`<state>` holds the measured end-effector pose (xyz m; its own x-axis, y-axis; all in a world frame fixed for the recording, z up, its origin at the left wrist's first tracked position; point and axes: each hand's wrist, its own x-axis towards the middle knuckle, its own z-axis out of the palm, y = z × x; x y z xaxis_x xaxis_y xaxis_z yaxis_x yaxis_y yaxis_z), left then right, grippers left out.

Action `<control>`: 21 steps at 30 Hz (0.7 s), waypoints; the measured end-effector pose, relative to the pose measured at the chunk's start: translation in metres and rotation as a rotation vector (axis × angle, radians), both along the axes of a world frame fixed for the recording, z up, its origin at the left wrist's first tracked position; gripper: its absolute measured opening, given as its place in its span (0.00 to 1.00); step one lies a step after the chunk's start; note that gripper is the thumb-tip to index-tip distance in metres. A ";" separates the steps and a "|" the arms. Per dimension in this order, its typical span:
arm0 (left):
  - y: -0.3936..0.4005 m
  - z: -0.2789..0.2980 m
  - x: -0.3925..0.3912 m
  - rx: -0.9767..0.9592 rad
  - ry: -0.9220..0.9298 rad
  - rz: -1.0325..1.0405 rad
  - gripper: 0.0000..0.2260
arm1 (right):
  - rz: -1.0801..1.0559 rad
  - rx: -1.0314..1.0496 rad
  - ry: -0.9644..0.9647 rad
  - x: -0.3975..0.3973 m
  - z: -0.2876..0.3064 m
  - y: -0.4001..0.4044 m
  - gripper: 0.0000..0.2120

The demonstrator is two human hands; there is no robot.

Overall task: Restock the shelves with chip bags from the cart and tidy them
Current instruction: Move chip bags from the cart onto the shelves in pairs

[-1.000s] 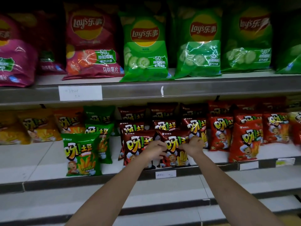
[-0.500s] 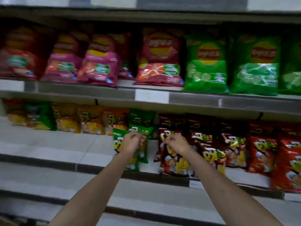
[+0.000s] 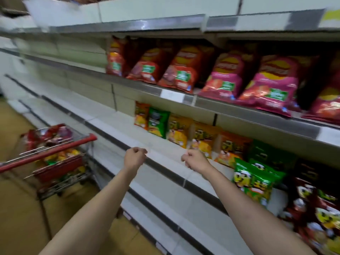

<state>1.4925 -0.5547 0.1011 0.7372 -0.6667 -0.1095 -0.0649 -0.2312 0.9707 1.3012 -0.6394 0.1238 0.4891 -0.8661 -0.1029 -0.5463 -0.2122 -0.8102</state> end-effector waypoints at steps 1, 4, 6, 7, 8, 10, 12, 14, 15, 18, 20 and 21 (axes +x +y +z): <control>0.010 0.000 0.019 -0.010 0.009 0.025 0.07 | 0.014 0.002 -0.009 0.020 0.000 0.003 0.12; 0.038 0.001 0.068 -0.019 0.035 0.099 0.06 | 0.052 0.006 -0.028 0.072 0.002 0.015 0.11; 0.055 0.002 0.094 -0.026 0.033 0.145 0.07 | 0.073 0.003 -0.038 0.103 0.004 0.025 0.11; 0.063 0.003 0.106 -0.035 0.026 0.167 0.07 | 0.080 0.002 -0.040 0.117 0.005 0.030 0.11; 0.070 0.003 0.116 -0.037 0.019 0.184 0.08 | 0.088 0.002 -0.041 0.131 0.006 0.034 0.11; 0.082 0.003 0.136 -0.044 0.013 0.210 0.08 | 0.110 -0.010 -0.038 0.159 0.007 0.039 0.12; 0.094 0.003 0.153 -0.061 0.006 0.252 0.09 | 0.147 -0.032 -0.027 0.186 0.008 0.043 0.12; 0.106 0.005 0.167 -0.052 -0.018 0.326 0.12 | 0.193 -0.040 -0.027 0.215 0.009 0.048 0.12; 0.112 0.005 0.174 -0.054 -0.016 0.360 0.12 | 0.217 -0.036 -0.036 0.230 0.009 0.051 0.11; 0.129 0.002 0.203 -0.089 0.060 0.430 0.11 | 0.300 -0.018 -0.055 0.276 0.005 0.061 0.08; 0.140 -0.001 0.226 -0.098 0.097 0.499 0.12 | 0.360 -0.014 -0.057 0.308 -0.001 0.067 0.09; 0.145 -0.001 0.238 -0.103 0.111 0.534 0.12 | 0.389 -0.009 -0.069 0.325 -0.003 0.069 0.11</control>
<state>1.7304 -0.4096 0.0997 0.9635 -0.2151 -0.1596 0.1392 -0.1072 0.9844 1.6262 -0.5702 0.1208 0.7863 -0.6158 -0.0512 -0.3680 -0.4001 -0.8394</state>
